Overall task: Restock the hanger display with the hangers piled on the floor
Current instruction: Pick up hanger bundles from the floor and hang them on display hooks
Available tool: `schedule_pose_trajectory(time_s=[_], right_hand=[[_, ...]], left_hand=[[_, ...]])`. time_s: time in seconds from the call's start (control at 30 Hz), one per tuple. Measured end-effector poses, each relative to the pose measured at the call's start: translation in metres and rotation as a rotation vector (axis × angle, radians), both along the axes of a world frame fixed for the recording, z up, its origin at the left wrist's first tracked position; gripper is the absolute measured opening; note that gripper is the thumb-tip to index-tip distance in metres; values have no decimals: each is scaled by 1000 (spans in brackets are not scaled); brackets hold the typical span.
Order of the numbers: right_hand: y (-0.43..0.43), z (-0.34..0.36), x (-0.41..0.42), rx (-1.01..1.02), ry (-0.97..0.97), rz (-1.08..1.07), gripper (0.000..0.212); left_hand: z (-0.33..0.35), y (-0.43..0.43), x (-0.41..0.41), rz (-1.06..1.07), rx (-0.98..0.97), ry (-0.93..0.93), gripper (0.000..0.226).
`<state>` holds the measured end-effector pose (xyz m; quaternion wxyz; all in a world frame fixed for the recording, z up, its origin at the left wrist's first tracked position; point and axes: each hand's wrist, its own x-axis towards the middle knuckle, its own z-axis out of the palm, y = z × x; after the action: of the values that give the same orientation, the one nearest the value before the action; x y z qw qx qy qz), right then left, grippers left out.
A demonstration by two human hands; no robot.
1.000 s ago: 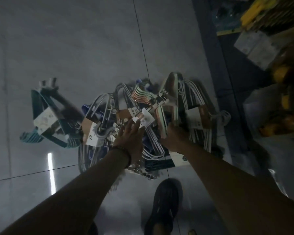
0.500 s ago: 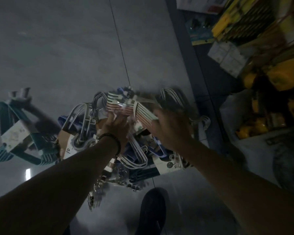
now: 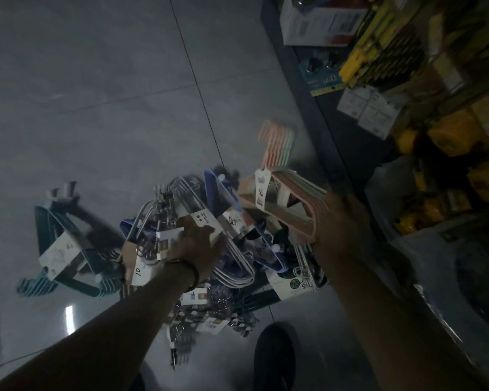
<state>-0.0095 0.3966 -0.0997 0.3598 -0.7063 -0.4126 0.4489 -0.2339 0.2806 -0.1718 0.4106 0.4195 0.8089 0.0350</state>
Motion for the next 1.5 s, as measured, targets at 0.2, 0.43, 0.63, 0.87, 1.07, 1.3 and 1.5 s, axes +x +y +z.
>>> schedule_pose_trajectory(time_s=[0.2,0.43,0.63,0.87,1.07,1.3,1.5], right_hand=[[-57,9,47,-124,-76,238,22],[-81,-25,90,-271,-211,199,11],[-35,-94,131,-507,-354,346,19],[15,-228,154,-655,-671,635,59],[14,-234,138,-698,-631,509,46],[27,-176,119,-549,-402,381,50],[-2,-88,90,-488,-187,490,41]], left_hand=[[47,60,85,865,-109,-1318,76],[18,65,136,1235,145,-1277,39],[-35,38,102,1054,206,-824,52],[-86,-6,88,818,109,-728,30],[-106,-24,87,925,-30,-749,67],[-91,-37,80,1042,-45,-785,58],[-66,-52,67,1093,-64,-817,57]])
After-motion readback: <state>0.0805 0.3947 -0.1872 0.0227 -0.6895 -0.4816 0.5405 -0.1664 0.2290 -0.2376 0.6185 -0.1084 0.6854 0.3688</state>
